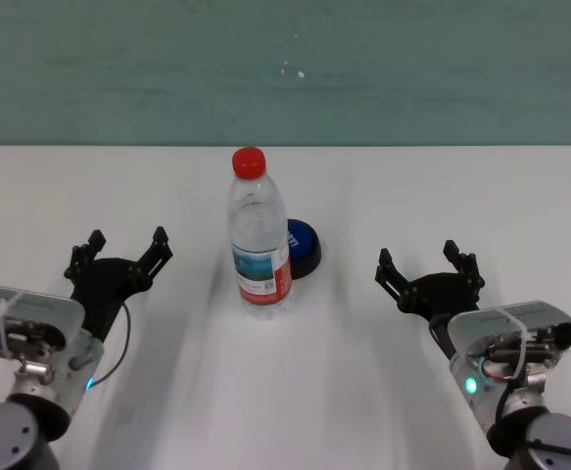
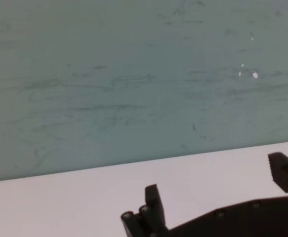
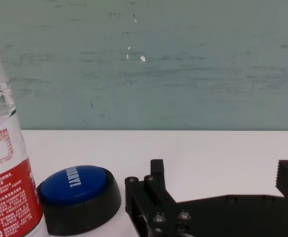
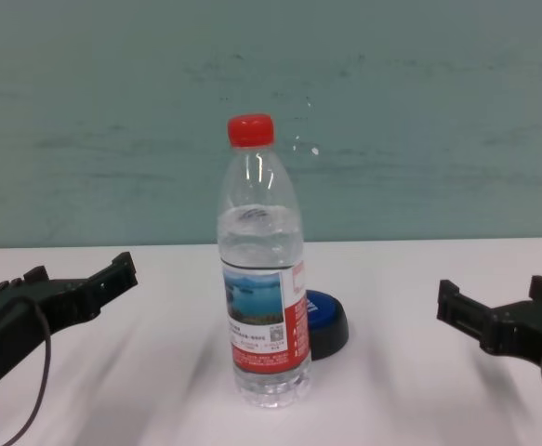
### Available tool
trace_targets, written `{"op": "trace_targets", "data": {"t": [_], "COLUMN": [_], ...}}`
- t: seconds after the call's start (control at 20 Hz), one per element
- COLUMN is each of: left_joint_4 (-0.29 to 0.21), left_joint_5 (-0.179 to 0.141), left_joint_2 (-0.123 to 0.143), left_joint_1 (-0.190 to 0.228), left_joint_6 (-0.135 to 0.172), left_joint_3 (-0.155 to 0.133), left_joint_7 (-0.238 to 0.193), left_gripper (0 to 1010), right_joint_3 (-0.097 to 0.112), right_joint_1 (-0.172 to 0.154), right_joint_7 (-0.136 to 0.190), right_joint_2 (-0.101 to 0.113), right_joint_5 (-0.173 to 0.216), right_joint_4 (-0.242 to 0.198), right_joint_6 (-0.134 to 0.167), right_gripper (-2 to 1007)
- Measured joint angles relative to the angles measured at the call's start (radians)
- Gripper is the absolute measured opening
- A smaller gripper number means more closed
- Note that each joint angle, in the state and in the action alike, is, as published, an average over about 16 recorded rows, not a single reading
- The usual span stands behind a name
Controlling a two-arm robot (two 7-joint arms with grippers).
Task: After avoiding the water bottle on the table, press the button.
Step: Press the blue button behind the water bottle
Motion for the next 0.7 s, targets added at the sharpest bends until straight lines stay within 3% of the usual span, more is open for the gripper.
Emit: {"op": "trace_targets", "data": {"t": [0.4, 0.7], "left_joint_4": [-0.021, -0.057], "left_joint_5": [0.037, 0.075], "left_joint_2": [0.009, 0.024], "left_joint_1": [0.025, 0.065], "left_joint_6": [-0.039, -0.083], "left_joint_3": [-0.003, -0.018], "left_joint_7": [-0.013, -0.033], "left_gripper": [1000, 1000], "right_joint_3": [0.000, 0.000], "right_joint_1": [0.000, 0.000], "right_joint_7": [0.000, 0.000], "right_joint_2": [0.000, 0.000], "right_joint_5": [0.000, 0.000], "right_joint_4": [0.000, 0.000], "right_joint_6": [0.000, 0.000], "right_gripper": [1004, 1004]}}
